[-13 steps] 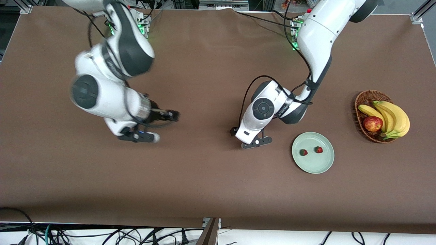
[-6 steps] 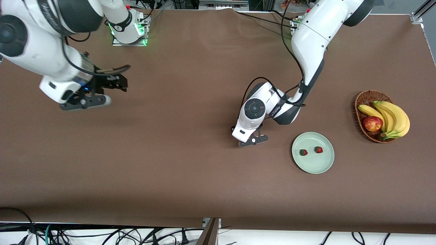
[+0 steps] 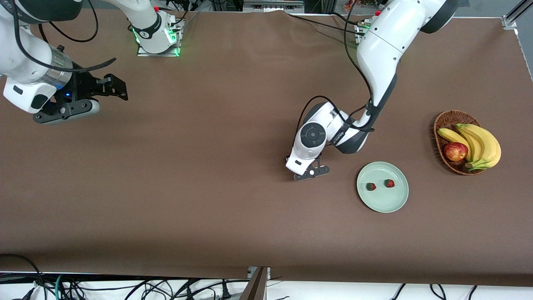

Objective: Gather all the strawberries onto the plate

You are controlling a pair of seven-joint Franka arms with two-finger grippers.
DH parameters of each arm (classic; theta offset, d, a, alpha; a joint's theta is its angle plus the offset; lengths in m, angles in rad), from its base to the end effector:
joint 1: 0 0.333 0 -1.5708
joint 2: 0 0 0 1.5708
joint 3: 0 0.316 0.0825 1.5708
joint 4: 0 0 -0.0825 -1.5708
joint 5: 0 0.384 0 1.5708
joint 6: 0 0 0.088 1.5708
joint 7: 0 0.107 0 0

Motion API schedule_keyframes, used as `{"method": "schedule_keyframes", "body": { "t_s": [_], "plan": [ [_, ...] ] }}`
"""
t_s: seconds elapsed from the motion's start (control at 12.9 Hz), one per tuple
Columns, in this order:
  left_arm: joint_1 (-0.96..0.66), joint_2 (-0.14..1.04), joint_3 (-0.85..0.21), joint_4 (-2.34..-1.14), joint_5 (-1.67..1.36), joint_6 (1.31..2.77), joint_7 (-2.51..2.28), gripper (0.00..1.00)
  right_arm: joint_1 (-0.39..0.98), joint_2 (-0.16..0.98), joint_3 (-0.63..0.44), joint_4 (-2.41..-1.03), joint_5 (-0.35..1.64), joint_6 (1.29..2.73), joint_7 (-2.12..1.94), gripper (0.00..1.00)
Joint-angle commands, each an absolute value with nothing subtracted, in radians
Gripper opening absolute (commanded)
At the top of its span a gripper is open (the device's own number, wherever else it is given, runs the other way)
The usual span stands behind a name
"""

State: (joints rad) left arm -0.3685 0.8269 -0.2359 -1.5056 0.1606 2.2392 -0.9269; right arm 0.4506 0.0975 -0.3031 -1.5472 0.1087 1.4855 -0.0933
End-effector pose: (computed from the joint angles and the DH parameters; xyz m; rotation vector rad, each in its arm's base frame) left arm 0.5957 -0.3747 0.1779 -3.0980 -0.4462 0.1342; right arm 0.5616 0.1039 0.5765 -3.0346 -0.3671 0.2402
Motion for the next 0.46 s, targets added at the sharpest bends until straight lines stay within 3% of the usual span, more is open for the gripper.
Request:
{"method": "schedule_keyframes", "body": {
  "t_s": [0.0, 0.23, 0.39],
  "plan": [
    [-0.292, 0.752, -0.236, -1.508, 0.183, 2.157, -0.82, 0.21, 0.262, 0.026, -0.127, -1.588, 0.058, 1.477, -0.141, 0.98],
    [-0.177, 0.692, -0.242, -1.493, 0.181, 2.048, -0.596, 0.24, 0.158, -0.078, -0.08, -1.708, 0.054, 1.506, -0.202, 0.99],
    [-0.129, 0.675, -0.238, -1.491, 0.181, 2.045, -0.43, 0.25, 0.164, -0.06, -0.081, -1.701, 0.023, 1.519, -0.202, 0.99]
  ]
}}
